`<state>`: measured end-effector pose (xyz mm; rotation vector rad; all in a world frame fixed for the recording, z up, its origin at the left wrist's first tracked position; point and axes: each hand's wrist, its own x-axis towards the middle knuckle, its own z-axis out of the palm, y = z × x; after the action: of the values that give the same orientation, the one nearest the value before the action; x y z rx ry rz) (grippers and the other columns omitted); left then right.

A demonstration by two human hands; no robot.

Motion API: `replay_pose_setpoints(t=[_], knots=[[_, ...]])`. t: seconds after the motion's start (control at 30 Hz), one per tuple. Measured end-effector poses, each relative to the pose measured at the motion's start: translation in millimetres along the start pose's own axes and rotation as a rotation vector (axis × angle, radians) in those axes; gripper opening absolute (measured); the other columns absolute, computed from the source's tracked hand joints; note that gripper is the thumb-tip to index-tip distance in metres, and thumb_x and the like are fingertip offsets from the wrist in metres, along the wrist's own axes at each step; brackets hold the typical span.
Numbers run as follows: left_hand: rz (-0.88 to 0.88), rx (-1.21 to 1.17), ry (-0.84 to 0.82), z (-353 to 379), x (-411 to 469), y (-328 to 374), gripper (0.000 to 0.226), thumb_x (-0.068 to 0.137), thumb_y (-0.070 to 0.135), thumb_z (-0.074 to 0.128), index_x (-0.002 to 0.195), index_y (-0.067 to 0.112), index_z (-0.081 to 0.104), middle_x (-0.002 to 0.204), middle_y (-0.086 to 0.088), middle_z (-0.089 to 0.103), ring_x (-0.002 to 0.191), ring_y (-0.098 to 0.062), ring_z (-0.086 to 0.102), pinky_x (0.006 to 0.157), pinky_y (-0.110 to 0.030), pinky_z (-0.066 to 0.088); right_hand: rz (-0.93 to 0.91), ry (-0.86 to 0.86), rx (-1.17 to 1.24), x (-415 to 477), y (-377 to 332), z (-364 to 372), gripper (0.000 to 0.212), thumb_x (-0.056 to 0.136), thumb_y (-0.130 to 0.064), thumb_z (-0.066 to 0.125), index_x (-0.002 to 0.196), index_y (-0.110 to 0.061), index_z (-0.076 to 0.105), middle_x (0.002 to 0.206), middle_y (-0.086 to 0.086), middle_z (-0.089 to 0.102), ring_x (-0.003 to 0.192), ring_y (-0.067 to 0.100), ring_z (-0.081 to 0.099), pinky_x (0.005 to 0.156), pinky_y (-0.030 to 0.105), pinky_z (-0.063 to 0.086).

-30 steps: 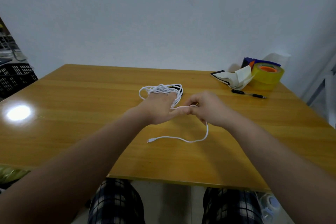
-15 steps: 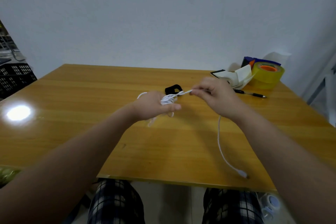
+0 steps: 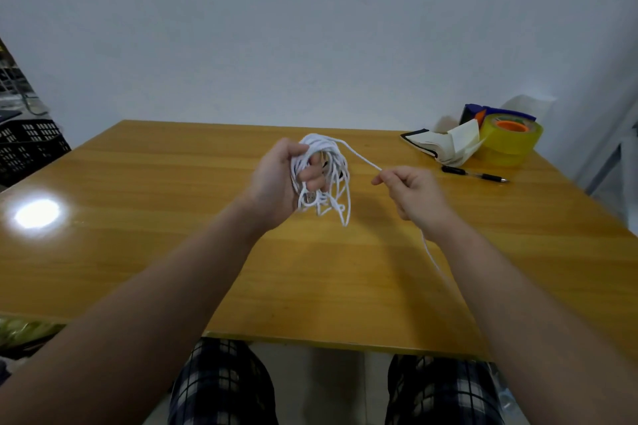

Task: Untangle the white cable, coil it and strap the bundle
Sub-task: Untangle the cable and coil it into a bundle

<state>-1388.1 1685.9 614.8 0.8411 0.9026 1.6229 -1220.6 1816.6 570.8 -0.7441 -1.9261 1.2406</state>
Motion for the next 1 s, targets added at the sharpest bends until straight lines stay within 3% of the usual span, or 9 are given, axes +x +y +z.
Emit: replay_pose_setpoints(t=[0.17, 0.27, 0.33, 0.4, 0.5, 0.57, 0.77, 0.87, 1.0], knots=[[0.099, -0.237, 0.151, 3, 10, 9, 0.027, 0.087, 0.023, 0.029, 0.066, 0.012, 0.041, 0.048, 0.002, 0.031, 0.046, -0.014, 0.030, 0.060, -0.028, 0.032, 0.066, -0.071, -0.144, -1, 18, 8, 0.024, 0.099, -0.015, 0.043, 0.104, -0.013, 0.067, 0.052, -0.004, 0.031, 0.041, 0.007, 0.028, 0.041, 0.021, 0.028], [0.150, -0.335, 0.267, -3, 17, 13, 0.027, 0.087, 0.025, 0.032, 0.065, 0.012, 0.041, 0.047, 0.002, 0.034, 0.046, -0.014, 0.033, 0.061, -0.027, 0.032, 0.038, -0.114, -0.278, -2, 24, 11, 0.026, 0.098, -0.007, 0.042, 0.113, -0.006, 0.064, 0.057, -0.015, 0.037, 0.047, -0.001, 0.037, 0.050, 0.012, 0.028], [0.171, -0.348, 0.326, -7, 20, 16, 0.029, 0.089, 0.025, 0.033, 0.064, 0.012, 0.042, 0.047, 0.002, 0.035, 0.045, -0.014, 0.034, 0.058, -0.026, 0.030, 0.023, -0.141, -0.371, -3, 28, 13, 0.026, 0.098, -0.010, 0.043, 0.112, -0.011, 0.065, 0.069, -0.013, 0.051, 0.058, -0.004, 0.041, 0.059, 0.014, 0.035], [0.192, -0.332, 0.357, -8, 22, 14, 0.030, 0.090, 0.024, 0.033, 0.064, 0.012, 0.041, 0.048, 0.002, 0.035, 0.046, -0.014, 0.034, 0.055, -0.026, 0.029, 0.018, -0.184, -0.567, -3, 32, 15, 0.026, 0.099, -0.021, 0.042, 0.115, -0.022, 0.063, 0.091, 0.000, 0.064, 0.074, 0.008, 0.052, 0.071, 0.029, 0.043], [0.200, -0.299, 0.405, -9, 30, 9, 0.030, 0.093, 0.021, 0.033, 0.066, 0.012, 0.042, 0.050, 0.001, 0.038, 0.049, -0.014, 0.033, 0.055, -0.026, 0.030, -0.013, -0.319, -1.033, -10, 24, 22, 0.030, 0.100, -0.031, 0.034, 0.123, -0.034, 0.054, 0.119, 0.001, 0.062, 0.106, 0.025, 0.058, 0.080, 0.034, 0.042], [0.194, -0.250, 0.457, -14, 37, 7, 0.030, 0.095, 0.018, 0.033, 0.067, 0.012, 0.043, 0.052, 0.001, 0.038, 0.049, -0.013, 0.031, 0.056, -0.026, 0.028, -0.124, -0.407, -1.141, -18, 14, 31, 0.030, 0.099, -0.033, 0.034, 0.122, -0.031, 0.053, 0.123, -0.001, 0.060, 0.112, 0.025, 0.056, 0.077, 0.033, 0.041], [0.117, -0.032, 0.618, -23, 46, -6, 0.030, 0.099, 0.021, 0.042, 0.073, 0.009, 0.051, 0.063, -0.001, 0.046, 0.039, -0.007, 0.047, 0.053, -0.023, 0.041, -0.503, -0.527, -1.253, -38, -20, 56, 0.032, 0.101, -0.030, 0.030, 0.119, -0.018, 0.054, 0.121, 0.003, 0.056, 0.113, 0.025, 0.053, 0.079, 0.035, 0.041], [0.069, 0.302, 0.560, -29, 39, -13, 0.031, 0.100, 0.028, 0.042, 0.078, 0.012, 0.056, 0.068, -0.001, 0.050, 0.056, -0.012, 0.050, 0.063, -0.028, 0.043, -0.655, -0.520, -1.224, -39, -27, 60, 0.034, 0.095, -0.011, 0.037, 0.125, -0.017, 0.051, 0.123, 0.004, 0.054, 0.114, 0.025, 0.050, 0.085, 0.033, 0.034], [-0.008, 0.524, 0.381, -41, 32, -20, 0.038, 0.094, 0.044, 0.044, 0.080, 0.014, 0.061, 0.073, -0.002, 0.054, 0.068, -0.018, 0.049, 0.077, -0.037, 0.039, -0.871, -0.370, -1.041, -34, -29, 56, 0.021, 0.070, -0.002, 0.068, 0.085, -0.016, 0.065, 0.081, 0.001, 0.062, 0.073, 0.023, 0.060, 0.064, 0.028, 0.023]])
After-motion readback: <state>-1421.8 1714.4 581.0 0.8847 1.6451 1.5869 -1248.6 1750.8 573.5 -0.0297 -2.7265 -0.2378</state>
